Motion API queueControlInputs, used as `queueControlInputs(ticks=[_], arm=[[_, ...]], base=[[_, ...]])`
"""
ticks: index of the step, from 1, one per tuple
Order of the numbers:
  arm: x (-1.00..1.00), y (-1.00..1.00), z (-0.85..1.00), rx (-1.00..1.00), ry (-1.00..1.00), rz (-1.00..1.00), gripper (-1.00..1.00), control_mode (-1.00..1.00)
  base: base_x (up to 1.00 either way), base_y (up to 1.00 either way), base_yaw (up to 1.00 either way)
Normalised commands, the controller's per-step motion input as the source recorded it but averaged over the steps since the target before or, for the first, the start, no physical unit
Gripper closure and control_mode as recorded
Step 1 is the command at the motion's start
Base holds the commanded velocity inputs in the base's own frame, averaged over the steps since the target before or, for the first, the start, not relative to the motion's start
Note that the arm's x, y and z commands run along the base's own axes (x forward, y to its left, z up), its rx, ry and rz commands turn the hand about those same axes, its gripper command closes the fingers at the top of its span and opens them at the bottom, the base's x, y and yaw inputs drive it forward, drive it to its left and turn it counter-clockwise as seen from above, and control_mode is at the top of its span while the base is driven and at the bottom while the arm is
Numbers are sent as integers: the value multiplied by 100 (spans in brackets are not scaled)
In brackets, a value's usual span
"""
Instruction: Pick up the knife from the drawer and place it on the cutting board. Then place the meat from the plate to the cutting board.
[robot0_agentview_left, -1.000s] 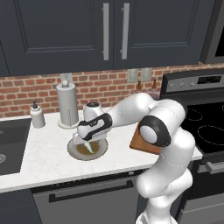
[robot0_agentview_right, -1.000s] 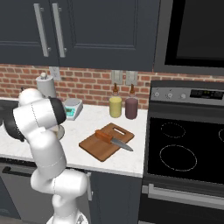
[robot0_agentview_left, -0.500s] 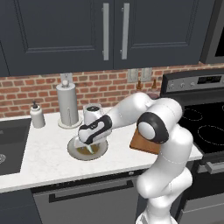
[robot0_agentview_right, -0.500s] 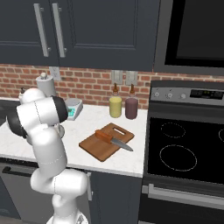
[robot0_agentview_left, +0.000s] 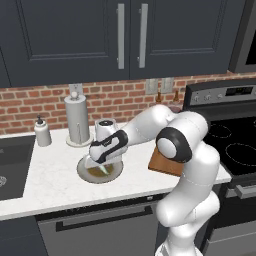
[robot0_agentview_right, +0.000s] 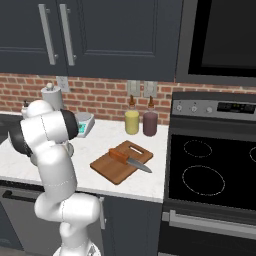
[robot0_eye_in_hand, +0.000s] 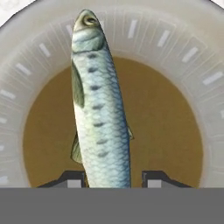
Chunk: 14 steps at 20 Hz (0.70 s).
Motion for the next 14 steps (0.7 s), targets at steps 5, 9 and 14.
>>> queueControlInputs(ticks=[5,9,14], arm=[[0,6,0,0,0,0,100,-100],[0,6,0,0,0,0,100,-100],[-51,-36,47,1,-9,0,100,-100]], base=[[0,0,0],[0,0,0],[0,0,0]])
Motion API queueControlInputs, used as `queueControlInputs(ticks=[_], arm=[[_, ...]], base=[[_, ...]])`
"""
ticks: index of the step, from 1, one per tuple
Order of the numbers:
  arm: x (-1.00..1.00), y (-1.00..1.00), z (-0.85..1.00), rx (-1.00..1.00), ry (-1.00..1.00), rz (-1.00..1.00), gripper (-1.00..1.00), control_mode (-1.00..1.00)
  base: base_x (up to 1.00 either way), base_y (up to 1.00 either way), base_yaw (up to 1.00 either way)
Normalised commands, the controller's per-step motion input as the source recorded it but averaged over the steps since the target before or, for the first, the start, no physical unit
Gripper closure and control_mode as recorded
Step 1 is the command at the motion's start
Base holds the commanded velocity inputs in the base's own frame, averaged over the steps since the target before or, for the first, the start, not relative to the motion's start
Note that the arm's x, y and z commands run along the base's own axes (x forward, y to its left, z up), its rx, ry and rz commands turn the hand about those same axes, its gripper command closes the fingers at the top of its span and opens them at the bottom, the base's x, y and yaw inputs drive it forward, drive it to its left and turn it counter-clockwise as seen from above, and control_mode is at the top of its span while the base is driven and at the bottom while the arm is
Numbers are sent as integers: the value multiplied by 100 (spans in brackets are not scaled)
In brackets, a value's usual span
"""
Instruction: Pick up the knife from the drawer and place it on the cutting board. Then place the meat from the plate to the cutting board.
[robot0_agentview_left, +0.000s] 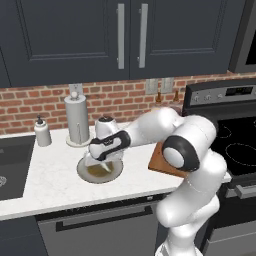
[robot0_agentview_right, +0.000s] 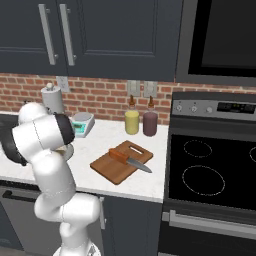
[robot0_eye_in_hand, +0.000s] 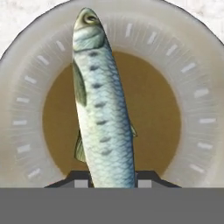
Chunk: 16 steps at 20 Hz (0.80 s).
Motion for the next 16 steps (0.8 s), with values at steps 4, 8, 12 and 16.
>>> queueControlInputs(ticks=[4,8,12,16], arm=[[-75,-77,69,2,-15,0,100,-100],[-69,-83,41,4,-3,0,100,-100],[-53,-92,37,4,0,0,100,-100],[-26,-100,27,4,0,0,100,-100]], base=[[0,0,0],[0,0,0],[0,0,0],[0,0,0]])
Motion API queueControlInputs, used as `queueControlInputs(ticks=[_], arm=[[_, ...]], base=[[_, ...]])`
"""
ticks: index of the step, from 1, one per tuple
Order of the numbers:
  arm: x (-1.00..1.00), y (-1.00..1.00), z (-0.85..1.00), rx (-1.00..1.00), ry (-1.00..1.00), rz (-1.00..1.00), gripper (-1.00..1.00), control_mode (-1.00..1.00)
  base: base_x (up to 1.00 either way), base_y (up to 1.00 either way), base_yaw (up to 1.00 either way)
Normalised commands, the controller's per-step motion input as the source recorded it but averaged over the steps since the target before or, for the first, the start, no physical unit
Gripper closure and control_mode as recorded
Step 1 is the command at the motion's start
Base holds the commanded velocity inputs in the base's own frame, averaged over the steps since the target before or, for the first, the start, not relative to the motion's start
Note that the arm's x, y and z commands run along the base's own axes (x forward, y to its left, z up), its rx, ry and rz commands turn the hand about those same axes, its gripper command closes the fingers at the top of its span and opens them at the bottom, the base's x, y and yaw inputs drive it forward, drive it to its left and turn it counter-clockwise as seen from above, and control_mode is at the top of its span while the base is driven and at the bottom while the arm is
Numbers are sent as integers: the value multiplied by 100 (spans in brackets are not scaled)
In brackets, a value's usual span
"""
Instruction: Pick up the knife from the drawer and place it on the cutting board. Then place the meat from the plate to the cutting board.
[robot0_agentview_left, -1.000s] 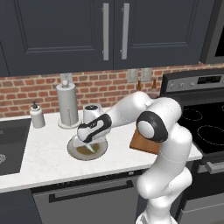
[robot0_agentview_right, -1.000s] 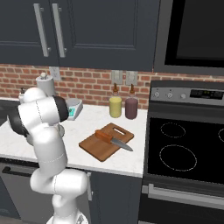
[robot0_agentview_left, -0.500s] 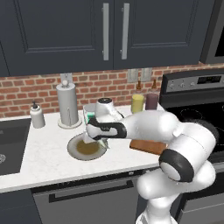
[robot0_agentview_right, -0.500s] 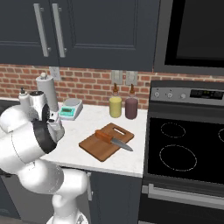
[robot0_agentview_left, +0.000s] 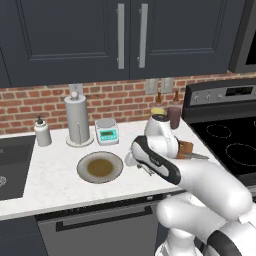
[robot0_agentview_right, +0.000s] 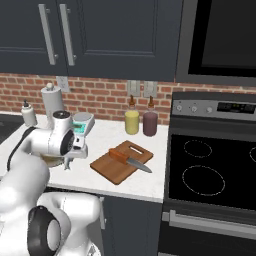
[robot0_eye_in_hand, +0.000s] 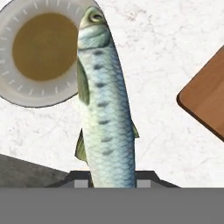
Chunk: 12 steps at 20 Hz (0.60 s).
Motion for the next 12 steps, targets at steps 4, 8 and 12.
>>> queueControlInputs(ticks=[4,8,12], arm=[[0,-100,23,1,6,0,100,-100],[4,-99,15,0,12,0,100,-100],[9,-83,0,0,10,0,100,-100]], base=[[0,0,0],[0,0,0],[0,0,0]])
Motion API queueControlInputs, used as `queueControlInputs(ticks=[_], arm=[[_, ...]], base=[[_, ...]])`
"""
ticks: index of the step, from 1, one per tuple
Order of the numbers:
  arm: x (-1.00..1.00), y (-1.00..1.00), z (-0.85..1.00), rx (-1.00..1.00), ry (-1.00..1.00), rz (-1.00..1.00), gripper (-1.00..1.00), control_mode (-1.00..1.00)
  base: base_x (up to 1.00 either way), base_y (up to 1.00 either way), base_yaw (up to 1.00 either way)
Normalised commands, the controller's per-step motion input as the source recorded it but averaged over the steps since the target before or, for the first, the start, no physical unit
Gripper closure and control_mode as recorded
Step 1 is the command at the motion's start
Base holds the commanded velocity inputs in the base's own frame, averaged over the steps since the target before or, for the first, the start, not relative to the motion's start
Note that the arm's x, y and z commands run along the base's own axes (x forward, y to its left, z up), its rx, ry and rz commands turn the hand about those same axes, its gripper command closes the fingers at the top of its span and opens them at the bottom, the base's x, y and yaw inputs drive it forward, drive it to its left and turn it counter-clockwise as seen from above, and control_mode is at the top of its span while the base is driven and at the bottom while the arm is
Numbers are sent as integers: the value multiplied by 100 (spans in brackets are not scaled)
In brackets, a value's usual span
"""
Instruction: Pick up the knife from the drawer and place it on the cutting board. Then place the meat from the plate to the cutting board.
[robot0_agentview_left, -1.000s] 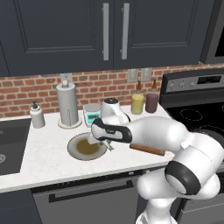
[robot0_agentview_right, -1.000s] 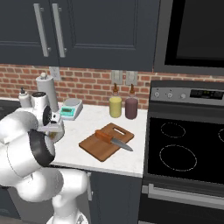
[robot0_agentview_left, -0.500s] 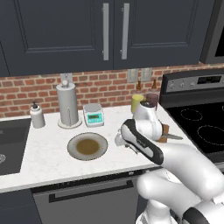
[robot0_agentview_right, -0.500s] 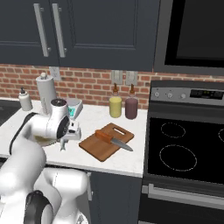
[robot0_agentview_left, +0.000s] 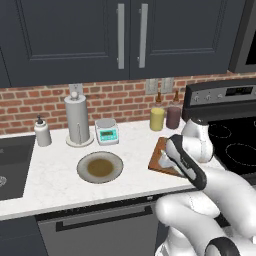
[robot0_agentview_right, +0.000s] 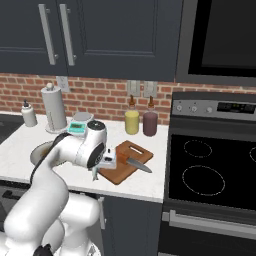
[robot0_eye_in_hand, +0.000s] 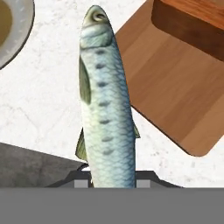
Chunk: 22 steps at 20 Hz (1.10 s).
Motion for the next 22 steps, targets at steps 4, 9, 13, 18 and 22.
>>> queueControlInputs(ticks=[4,9,13,18,22], arm=[[35,-52,-5,0,12,0,100,-100],[71,-8,-2,0,15,0,100,-100],[69,0,-12,0,13,0,100,-100],[36,0,-14,0,8,0,100,-100],[20,0,-15,0,5,0,100,-100]], base=[[0,0,0],[0,0,0],[0,0,0],[0,0,0],[0,0,0]])
